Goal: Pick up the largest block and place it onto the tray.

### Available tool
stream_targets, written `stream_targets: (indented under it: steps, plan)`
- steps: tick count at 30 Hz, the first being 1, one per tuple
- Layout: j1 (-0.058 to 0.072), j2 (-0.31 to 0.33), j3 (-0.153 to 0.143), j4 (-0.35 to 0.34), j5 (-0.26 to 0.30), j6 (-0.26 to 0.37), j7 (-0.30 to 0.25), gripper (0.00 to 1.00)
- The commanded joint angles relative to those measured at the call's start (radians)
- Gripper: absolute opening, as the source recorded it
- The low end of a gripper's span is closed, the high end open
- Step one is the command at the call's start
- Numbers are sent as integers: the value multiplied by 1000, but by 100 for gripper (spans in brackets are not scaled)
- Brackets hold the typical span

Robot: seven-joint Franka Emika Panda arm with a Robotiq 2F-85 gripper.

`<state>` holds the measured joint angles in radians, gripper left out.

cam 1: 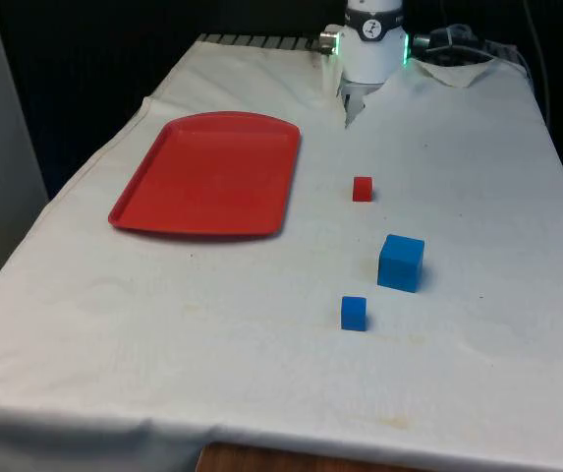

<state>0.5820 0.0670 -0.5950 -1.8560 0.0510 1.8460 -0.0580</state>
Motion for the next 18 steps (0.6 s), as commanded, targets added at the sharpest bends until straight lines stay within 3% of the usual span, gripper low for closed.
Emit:
stream_targets:
  steps: [1, 9, 10, 11, 18]
  plan:
    - [1, 13, 2, 9, 3, 2, 4, 100]
    - [8, 53, 31, 13, -4, 55, 47, 100]
    - [4, 45, 29, 12, -1, 43, 35, 100]
    - [9, 59, 35, 14, -4, 61, 51, 100]
    - [7, 108, 60, 28, 0, 101, 76, 100]
